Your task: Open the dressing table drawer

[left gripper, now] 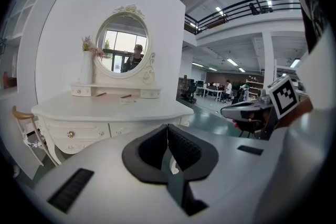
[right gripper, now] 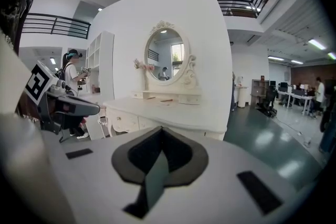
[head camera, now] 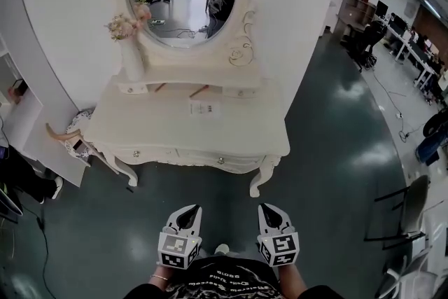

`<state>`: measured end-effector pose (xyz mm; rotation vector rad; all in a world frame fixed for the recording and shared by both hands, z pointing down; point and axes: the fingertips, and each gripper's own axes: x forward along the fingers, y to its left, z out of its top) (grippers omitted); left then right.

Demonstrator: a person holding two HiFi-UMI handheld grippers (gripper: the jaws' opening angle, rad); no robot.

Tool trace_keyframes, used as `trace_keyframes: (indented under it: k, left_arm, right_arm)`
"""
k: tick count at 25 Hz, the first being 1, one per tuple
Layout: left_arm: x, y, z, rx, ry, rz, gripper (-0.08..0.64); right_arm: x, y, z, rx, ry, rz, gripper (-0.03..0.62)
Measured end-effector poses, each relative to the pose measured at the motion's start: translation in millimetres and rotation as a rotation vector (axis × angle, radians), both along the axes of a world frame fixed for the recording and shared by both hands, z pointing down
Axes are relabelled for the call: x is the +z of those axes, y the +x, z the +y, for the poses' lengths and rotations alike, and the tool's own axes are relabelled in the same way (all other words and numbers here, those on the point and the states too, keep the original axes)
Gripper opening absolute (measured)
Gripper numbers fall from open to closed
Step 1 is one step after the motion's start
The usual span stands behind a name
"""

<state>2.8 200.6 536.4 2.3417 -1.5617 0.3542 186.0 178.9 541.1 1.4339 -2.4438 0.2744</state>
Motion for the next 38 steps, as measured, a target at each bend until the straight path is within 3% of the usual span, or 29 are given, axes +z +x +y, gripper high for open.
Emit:
trace_keyframes:
  k: [7,16,22,26,32,38]
  left_arm:
    - [10.0,18.3,-6.7,0.014,-0.039,-0.001,0.017]
    - [0.7,20.0,-12.2,0.003,-0.018,0.005,0.017]
    - [6.6,15.3,-14.5,0.0,-0.034,-0.011,0.017]
    - [10.6,13.9,-23.6,0.018,-0.034,-0.02,0.017]
    - [13.2,3.5,-50.1,0.033,-0.039,-0.013,0.017]
    - [18.5,-9.9,-88.6,0.046,-0.046,-0.003,0.017]
  right_arm:
    - [5.7,0.2,0.7,-0.05,-0.044,-0.015,0.011]
    - [16.4,-8.0,7.6,-0.101,-0.081,-0.011,0.01]
    - [19.7,-8.1,1.6,-0.089,-0.091,-0.031,0.01]
    - [29.4,-14.9,0.9,-0.109,-0.104,0.002,0.011]
    - [30.5,-25.8,-23.4,-0.08,-0.117,-0.058,0.011]
    - [37.1,-32.3,-58.5,-0.042,-0.126,0.0,0.011]
